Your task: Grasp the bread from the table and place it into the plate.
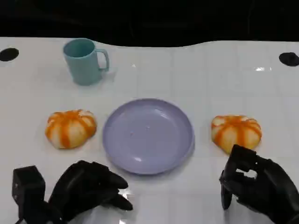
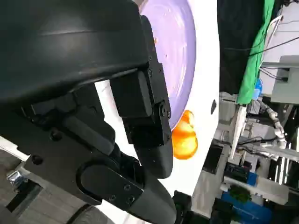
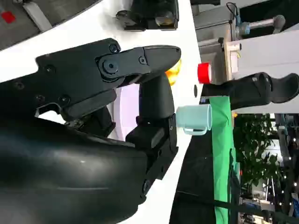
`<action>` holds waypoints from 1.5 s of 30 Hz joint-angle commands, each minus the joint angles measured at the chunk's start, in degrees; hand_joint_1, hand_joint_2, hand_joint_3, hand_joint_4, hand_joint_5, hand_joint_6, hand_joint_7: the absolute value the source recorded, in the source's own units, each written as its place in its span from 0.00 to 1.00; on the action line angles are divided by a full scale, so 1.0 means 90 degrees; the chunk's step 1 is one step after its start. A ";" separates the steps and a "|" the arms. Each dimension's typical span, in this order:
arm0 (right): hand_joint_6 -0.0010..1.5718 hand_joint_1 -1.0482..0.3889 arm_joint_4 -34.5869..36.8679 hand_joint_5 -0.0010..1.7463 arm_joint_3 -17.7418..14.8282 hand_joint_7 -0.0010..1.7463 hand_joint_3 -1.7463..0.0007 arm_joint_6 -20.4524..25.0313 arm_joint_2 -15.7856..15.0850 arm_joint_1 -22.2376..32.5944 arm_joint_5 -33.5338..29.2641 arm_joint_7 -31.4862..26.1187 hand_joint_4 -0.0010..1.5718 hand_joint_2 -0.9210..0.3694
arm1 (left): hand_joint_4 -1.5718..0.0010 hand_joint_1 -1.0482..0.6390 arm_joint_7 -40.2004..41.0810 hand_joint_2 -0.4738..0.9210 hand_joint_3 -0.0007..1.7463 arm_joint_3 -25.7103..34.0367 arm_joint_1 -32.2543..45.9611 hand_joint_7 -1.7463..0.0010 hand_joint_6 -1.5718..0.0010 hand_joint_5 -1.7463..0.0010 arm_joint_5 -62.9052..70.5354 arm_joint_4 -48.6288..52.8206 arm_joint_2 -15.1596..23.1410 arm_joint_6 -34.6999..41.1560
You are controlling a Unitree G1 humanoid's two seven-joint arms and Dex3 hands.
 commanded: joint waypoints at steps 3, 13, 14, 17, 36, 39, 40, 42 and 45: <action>0.45 0.43 0.0034 1.00 -0.0058 1.00 0.89 -0.0086 -0.0017 -0.0055 0.0025 -0.0035 0.56 0.00 | 0.00 0.00 0.0001 0.87 0.00 0.0055 -0.0035 0.99 0.00 0.88 -0.0034 -0.0008 0.0113 0.0101; 0.44 0.43 -0.0022 1.00 -0.0051 1.00 0.89 0.0012 -0.0001 -0.0052 0.0035 -0.0053 0.56 0.00 | 0.00 0.00 0.0007 0.88 0.00 0.0060 -0.0046 0.99 0.00 0.88 -0.0012 0.0002 0.0130 0.0065; 0.44 0.43 -0.0034 1.00 -0.0049 1.00 0.89 0.0024 -0.0002 -0.0048 0.0042 -0.0054 0.56 0.00 | 0.00 0.00 -0.0006 0.88 0.00 0.0064 -0.0051 0.99 0.00 0.88 -0.0024 0.0008 0.0127 0.0073; 0.44 0.43 -0.0057 1.00 -0.0045 1.00 0.89 0.0041 -0.0005 -0.0032 0.0048 -0.0061 0.56 0.00 | 0.00 0.00 -0.0006 0.88 0.00 0.0067 -0.0042 0.99 0.00 0.88 -0.0038 -0.0012 0.0112 0.0085; 0.32 0.37 -0.0048 1.00 -0.0152 0.79 0.88 -0.0416 0.0001 -0.0255 -0.0410 -0.0633 0.39 0.00 | 0.00 0.00 -0.0044 0.87 0.00 0.0072 -0.0052 0.99 0.00 0.88 -0.0066 0.0002 0.0112 0.0083; 0.31 0.43 -0.0088 0.99 -0.0166 0.71 0.90 -0.0341 -0.0046 -0.0309 -0.0321 -0.0614 0.34 0.00 | 0.00 0.00 -0.0048 0.87 0.00 0.0079 -0.0061 0.99 0.00 0.88 -0.0076 0.0016 0.0105 0.0088; 0.30 0.43 -0.0040 0.98 -0.0164 0.69 0.90 -0.0494 -0.0128 -0.0352 -0.0482 -0.0645 0.32 0.00 | 0.00 0.00 -0.0059 0.87 0.00 0.0083 -0.0057 0.99 0.00 0.88 -0.0086 0.0011 0.0100 0.0095; 0.27 0.44 0.0131 0.95 -0.0178 0.64 0.89 -0.0900 -0.0265 -0.0452 -0.0750 -0.0671 0.30 0.00 | 0.00 0.00 -0.0091 0.87 0.00 0.0090 -0.0043 0.99 0.00 0.87 -0.0106 0.0001 0.0096 0.0112; 0.25 0.45 0.0362 0.83 -0.0191 0.56 0.89 -0.1312 -0.0340 -0.0544 -0.0892 -0.0687 0.26 0.00 | 0.00 0.00 -0.0119 0.87 0.00 0.0095 -0.0026 0.99 0.00 0.87 -0.0122 -0.0014 0.0095 0.0138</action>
